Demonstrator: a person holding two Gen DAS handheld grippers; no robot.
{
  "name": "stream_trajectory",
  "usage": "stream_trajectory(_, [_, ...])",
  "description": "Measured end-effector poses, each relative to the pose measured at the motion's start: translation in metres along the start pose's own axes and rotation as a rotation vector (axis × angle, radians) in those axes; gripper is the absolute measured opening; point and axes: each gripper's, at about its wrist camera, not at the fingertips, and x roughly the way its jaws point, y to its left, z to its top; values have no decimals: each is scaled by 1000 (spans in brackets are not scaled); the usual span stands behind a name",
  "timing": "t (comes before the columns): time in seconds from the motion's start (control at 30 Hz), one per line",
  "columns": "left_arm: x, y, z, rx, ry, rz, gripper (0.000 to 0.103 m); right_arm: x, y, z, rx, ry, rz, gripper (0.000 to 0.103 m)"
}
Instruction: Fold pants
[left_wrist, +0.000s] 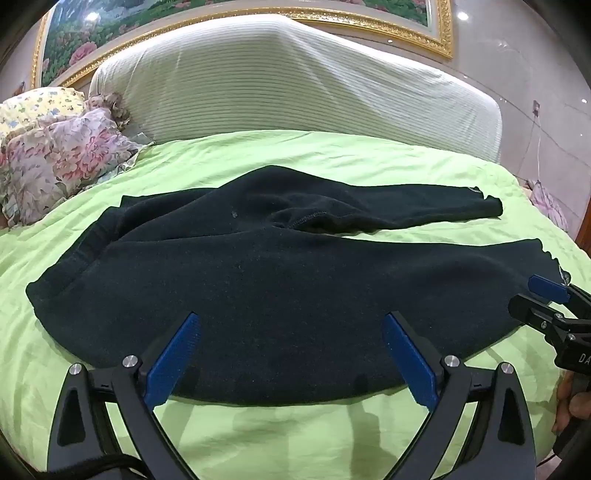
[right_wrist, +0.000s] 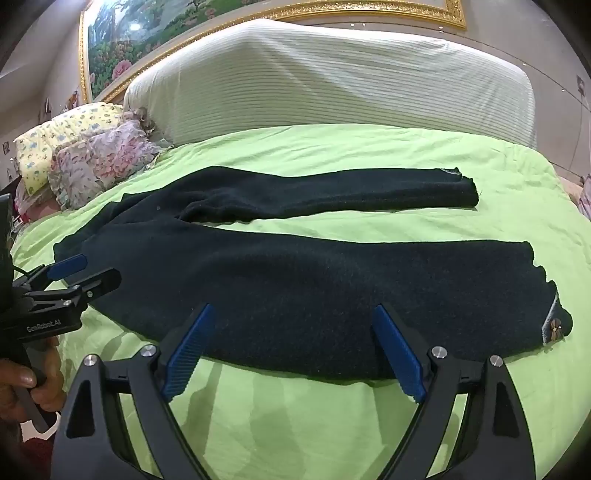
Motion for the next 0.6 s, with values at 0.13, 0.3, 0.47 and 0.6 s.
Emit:
stream_trajectory(0.13, [0, -1, 0, 9, 1, 3, 100, 0, 1, 1, -1, -4, 0, 88])
stream_trajectory(0.3, [0, 0, 0, 10, 3, 2, 100, 0, 1, 1, -2, -3, 1, 88])
stream_trajectory(0.47, [1, 0, 0, 8, 7, -4, 101, 0, 3, 1, 6, -5, 4, 88])
stream_trajectory(0.6, [3, 1, 0, 3, 19, -13, 101, -2, -3, 3, 5, -7, 3, 88])
